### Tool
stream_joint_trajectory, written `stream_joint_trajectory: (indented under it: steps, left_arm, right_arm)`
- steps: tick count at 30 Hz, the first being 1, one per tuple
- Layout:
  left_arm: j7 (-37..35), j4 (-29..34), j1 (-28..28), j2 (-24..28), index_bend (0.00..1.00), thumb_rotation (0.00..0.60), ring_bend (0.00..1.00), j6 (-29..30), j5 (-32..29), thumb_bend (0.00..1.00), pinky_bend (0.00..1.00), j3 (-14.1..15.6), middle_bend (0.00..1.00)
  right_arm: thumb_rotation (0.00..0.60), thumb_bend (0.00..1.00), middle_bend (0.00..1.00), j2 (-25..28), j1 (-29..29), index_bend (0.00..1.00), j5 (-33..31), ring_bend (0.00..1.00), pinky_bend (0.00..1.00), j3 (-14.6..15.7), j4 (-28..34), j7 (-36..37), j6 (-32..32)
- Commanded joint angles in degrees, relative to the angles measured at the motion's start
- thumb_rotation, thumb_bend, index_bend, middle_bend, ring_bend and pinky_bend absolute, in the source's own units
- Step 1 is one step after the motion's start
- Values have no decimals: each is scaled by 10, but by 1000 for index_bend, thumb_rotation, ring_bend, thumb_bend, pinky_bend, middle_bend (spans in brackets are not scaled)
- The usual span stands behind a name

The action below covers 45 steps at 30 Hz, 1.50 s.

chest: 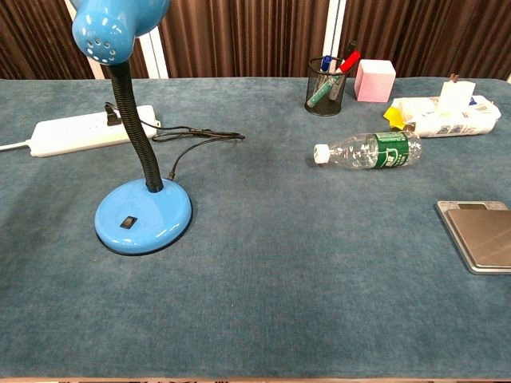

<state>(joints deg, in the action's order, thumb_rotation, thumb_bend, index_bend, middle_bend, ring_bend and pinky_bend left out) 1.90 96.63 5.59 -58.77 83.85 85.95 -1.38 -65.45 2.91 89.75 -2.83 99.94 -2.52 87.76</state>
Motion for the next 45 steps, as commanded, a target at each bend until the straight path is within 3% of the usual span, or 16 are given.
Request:
stream_joint_trajectory:
  steps: [1, 30, 32, 38, 42, 45]
  left_arm:
    - [-1, 0, 0, 0, 125, 600, 0, 0, -1, 38, 50, 0, 102]
    - [-3, -3, 0, -1, 113, 600, 0, 2, 4, 45, 69, -1, 103]
    - [-3, -4, 0, -1, 112, 600, 26, 2, 5, 45, 123, -1, 114]
    - [-6, -15, 0, -23, 114, 600, 303, 34, 38, 133, 495, -6, 297]
    - [-16, -18, 14, -36, 138, 600, 567, 23, 76, 349, 687, 6, 505]
    - [-22, -17, 39, -42, 129, 600, 686, -15, 105, 490, 785, 18, 628]
  right_arm:
    - [600, 109, 18, 0, 0, 7, 1, 38, 0, 0, 0, 0, 0]
    - [600, 109, 18, 4, -4, 7, -4, 38, 0, -3, 3, 5, 8]
    - [600, 109, 19, 4, -5, 7, -5, 38, 0, -4, 3, 5, 9]
    - [600, 109, 19, 7, -6, 7, -8, 38, 0, -6, 4, 9, 10]
    - [600, 109, 18, 8, -6, 7, -8, 38, 0, -6, 5, 12, 11]
    - [600, 109, 18, 9, -7, 7, -9, 38, 0, -7, 5, 14, 12]
